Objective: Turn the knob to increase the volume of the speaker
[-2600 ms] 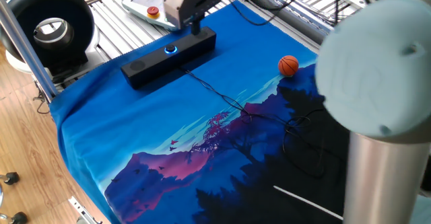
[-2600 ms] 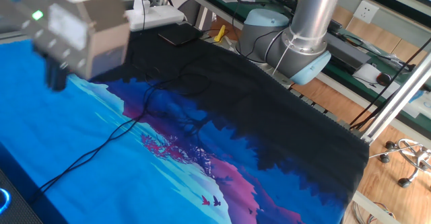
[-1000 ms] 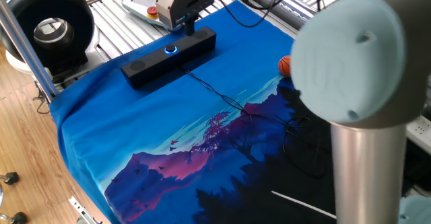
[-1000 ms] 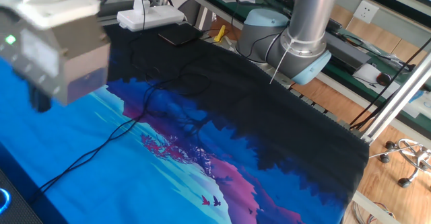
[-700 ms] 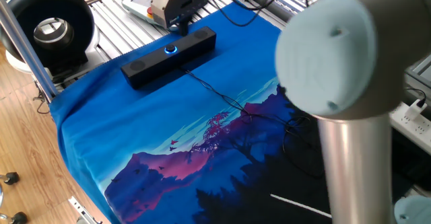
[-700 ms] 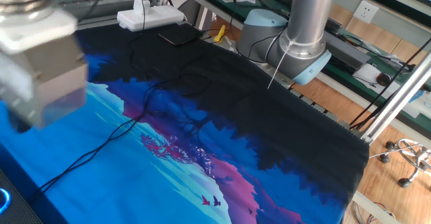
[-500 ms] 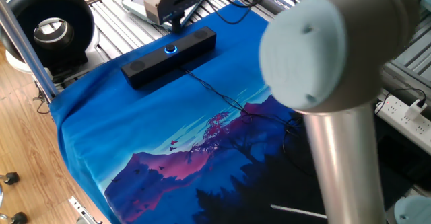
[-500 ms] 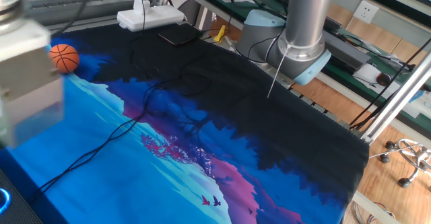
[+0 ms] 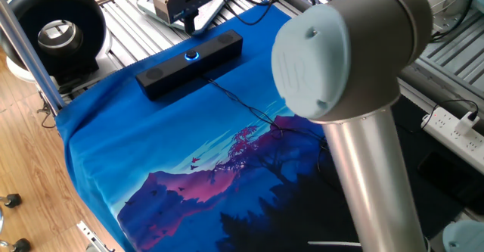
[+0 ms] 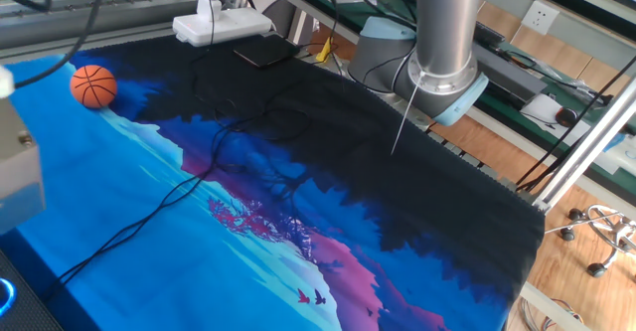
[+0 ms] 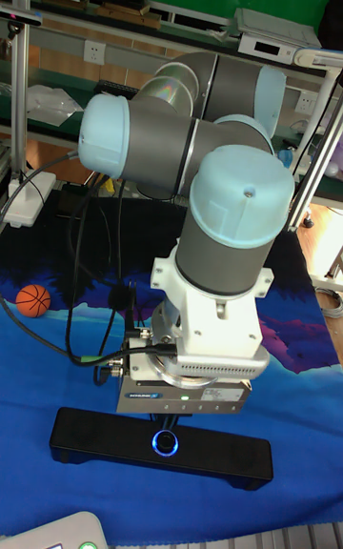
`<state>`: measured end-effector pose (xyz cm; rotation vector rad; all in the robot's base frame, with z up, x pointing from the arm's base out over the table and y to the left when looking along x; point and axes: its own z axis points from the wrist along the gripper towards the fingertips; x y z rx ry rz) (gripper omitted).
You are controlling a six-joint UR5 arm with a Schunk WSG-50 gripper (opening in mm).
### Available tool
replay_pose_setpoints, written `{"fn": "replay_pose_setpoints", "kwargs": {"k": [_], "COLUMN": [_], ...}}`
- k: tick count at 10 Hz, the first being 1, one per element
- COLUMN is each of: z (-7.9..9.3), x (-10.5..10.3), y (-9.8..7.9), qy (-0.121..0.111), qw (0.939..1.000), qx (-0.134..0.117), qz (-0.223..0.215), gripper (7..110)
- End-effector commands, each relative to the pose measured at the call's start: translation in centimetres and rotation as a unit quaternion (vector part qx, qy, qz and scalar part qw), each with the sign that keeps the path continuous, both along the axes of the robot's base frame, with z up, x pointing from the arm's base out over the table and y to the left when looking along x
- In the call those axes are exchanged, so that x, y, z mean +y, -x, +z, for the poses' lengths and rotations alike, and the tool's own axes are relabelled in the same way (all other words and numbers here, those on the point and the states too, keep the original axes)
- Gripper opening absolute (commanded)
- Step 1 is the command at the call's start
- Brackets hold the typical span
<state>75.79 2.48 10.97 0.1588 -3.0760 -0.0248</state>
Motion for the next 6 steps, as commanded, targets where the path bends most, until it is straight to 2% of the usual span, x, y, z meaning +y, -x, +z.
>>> {"fn": "replay_pose_setpoints", "kwargs": {"k": [1,2,4,5,6], "z": [0.1,0.1,0.1,0.1,0.1], "x": [1.2,1.5,0.2,0.4,-0.1], "y": [0.2,0.2,0.2,0.8,0.9], "qy": [-0.026,-0.031,-0.008,-0.013,-0.003], "qw": [0.9995,0.9994,0.9995,0.9992,0.9992], "qx": [0.014,0.015,0.013,0.025,0.028], "qz": [-0.010,-0.003,0.029,0.029,0.030], "gripper": [7,7,7,7,7]}}
